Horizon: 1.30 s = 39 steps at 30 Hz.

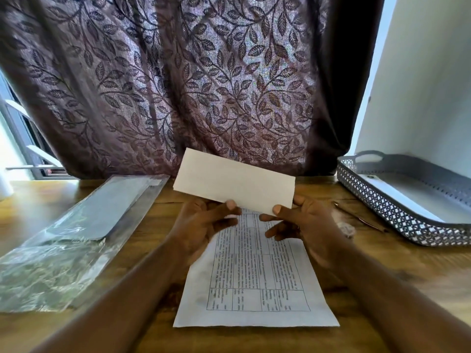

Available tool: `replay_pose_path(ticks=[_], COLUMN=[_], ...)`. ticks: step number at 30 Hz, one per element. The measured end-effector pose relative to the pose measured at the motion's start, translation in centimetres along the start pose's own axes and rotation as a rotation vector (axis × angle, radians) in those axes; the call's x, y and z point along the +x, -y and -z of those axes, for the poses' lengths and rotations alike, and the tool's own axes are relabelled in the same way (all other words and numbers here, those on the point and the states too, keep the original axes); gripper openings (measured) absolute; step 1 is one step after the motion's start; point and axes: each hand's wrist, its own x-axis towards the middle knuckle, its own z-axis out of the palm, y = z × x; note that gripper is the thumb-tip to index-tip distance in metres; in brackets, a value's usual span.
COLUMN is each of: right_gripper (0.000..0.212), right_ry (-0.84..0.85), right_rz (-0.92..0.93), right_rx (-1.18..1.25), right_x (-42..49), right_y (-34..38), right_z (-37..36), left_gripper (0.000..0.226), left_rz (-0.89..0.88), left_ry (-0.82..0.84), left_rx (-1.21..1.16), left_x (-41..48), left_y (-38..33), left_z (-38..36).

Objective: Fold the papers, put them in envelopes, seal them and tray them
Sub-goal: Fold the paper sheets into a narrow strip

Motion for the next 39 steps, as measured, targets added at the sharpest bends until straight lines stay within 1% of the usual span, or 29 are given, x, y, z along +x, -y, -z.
replay_pose_path(ticks=[2, 3, 7, 11, 15, 20, 22, 25, 29, 33, 35, 37, 38, 39], right_gripper=[0.026, 0.026, 0.028, 0.028, 0.026, 0.034, 0.031, 0.026, 0.025, 0.027, 0.027, 0.028, 0.028, 0.028], right_ry=[0.022, 0.033, 0.060, 0.062, 0.072, 0.089, 0.093, 0.095, 0.089, 0.054, 0.035, 0.025, 0.024, 0.028], right_rz=[0.024, 0.033, 0.061, 0.055, 0.055, 0.037, 0.040, 0.042, 0.036, 0.017, -0.013, -0.036, -0.044, -0.050], right_rx=[0.002, 0.006, 0.012, 0.009, 0.019, 0.034, 0.028, 0.021, 0.015, -0.016, -0.048, -0.056, -0.059, -0.064], right_x=[-0.2, -0.2, -0.5, -0.4, -0.3, -0.1, -0.1, 0.0, 0.0, 0.0, 0.0, 0.0, 0.1, 0.1], right_y=[0.0, -0.1, -0.2, -0.3, -0.2, -0.2, -0.2, -0.1, -0.2, -0.1, -0.1, -0.1, -0.2, -0.2], right_z=[-0.6, -0.9, -1.7, -1.6, -1.3, -0.5, -0.1, 0.3, 0.7, 1.8, 2.4, 2.6, 2.6, 2.5], left_gripper=[0.041, 0.041, 0.040, 0.025, 0.019, 0.011, 0.011, 0.025, 0.014, 0.015, 0.020, 0.030, 0.033, 0.031], left_rz=[-0.007, -0.016, -0.038, -0.011, -0.002, -0.074, -0.071, -0.062, -0.091, -0.125, -0.088, -0.046, -0.038, -0.042], left_ry=[0.051, 0.054, 0.012, -0.058, -0.165, -0.267, -0.321, -0.377, -0.430, -0.412, -0.366, -0.323, -0.313, -0.310], left_rx=[0.124, 0.146, 0.110, 0.060, -0.032, -0.054, -0.073, -0.112, -0.026, 0.033, 0.086, 0.150, 0.196, 0.258], left_x=[-0.5, -0.8, -1.2, -1.0, -0.5, 0.2, 0.5, 1.0, 1.5, 1.4, 1.3, 1.5, 1.6, 1.7], left_y=[0.7, 1.0, 1.8, 1.2, 0.3, -1.0, -1.4, -2.0, -2.9, -3.3, -3.0, -2.5, -2.2, -2.0], left_z=[-1.4, -2.0, -3.2, -3.0, -2.3, -1.0, -0.2, 1.3, 3.0, 4.3, 4.7, 4.8, 4.7, 4.7])
